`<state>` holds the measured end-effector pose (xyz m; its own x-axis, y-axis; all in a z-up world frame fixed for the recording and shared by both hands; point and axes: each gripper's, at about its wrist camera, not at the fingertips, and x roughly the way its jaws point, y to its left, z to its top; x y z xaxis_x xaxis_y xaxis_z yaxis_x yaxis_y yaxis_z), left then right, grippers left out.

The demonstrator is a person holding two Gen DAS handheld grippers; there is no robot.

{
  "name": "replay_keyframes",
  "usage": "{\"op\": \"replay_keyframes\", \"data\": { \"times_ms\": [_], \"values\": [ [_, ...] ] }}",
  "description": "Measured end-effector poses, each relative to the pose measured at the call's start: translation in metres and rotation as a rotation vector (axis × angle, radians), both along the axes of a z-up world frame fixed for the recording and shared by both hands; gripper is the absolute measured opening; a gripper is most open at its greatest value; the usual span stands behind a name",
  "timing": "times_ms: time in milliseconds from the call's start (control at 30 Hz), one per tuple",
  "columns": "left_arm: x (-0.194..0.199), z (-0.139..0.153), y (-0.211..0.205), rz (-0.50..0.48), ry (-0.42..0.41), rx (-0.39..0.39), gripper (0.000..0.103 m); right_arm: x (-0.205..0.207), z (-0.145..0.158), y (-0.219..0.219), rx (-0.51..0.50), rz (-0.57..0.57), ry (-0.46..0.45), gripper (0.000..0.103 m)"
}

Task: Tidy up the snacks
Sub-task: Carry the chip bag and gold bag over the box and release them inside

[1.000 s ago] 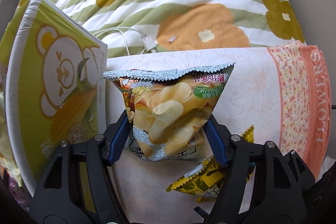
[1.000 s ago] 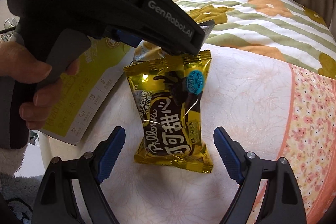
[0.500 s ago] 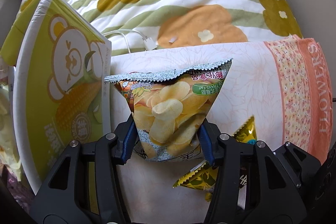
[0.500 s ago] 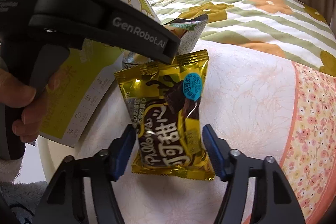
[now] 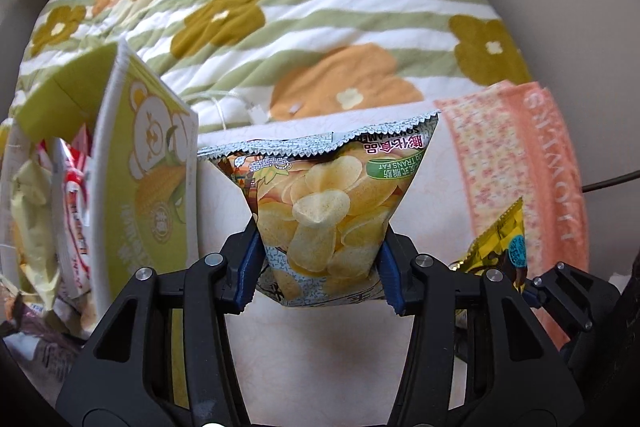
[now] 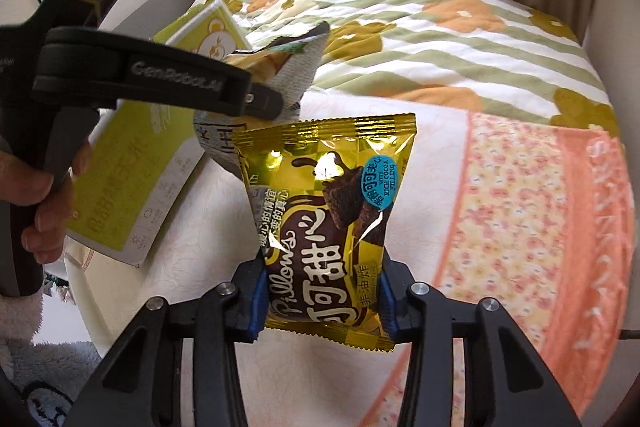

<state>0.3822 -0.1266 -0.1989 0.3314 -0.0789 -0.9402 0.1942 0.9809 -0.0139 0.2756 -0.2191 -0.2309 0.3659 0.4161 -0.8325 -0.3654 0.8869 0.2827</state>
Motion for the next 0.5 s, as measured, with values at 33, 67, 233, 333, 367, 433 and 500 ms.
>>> {"op": "replay_keyframes", "data": {
  "times_ms": [33,67,233,333,367,433,500],
  "values": [
    [-0.003,0.011,-0.001,-0.005,-0.023,-0.010,0.046,0.000,0.007,-0.003,-0.001,-0.004,0.000,0.041],
    [-0.007,0.023,-0.001,-0.006,-0.048,-0.024,0.046,-0.002,0.012,-0.004,0.001,-0.005,-0.003,0.040],
    [-0.018,0.085,0.014,0.018,-0.156,-0.098,0.046,-0.019,0.058,-0.003,-0.018,0.024,-0.064,0.040],
    [-0.024,0.121,0.036,0.043,-0.229,-0.126,0.046,-0.016,0.087,0.005,-0.016,0.050,-0.114,0.040],
    [-0.026,0.132,0.045,0.049,-0.250,-0.131,0.046,-0.013,0.098,0.010,-0.015,0.059,-0.132,0.040],
    [-0.030,0.150,0.064,0.061,-0.289,-0.128,0.046,-0.005,0.116,0.022,-0.011,0.072,-0.160,0.040],
    [-0.034,0.164,0.085,0.075,-0.317,-0.120,0.046,0.000,0.132,0.036,0.004,0.083,-0.180,0.040]
  ]
}}
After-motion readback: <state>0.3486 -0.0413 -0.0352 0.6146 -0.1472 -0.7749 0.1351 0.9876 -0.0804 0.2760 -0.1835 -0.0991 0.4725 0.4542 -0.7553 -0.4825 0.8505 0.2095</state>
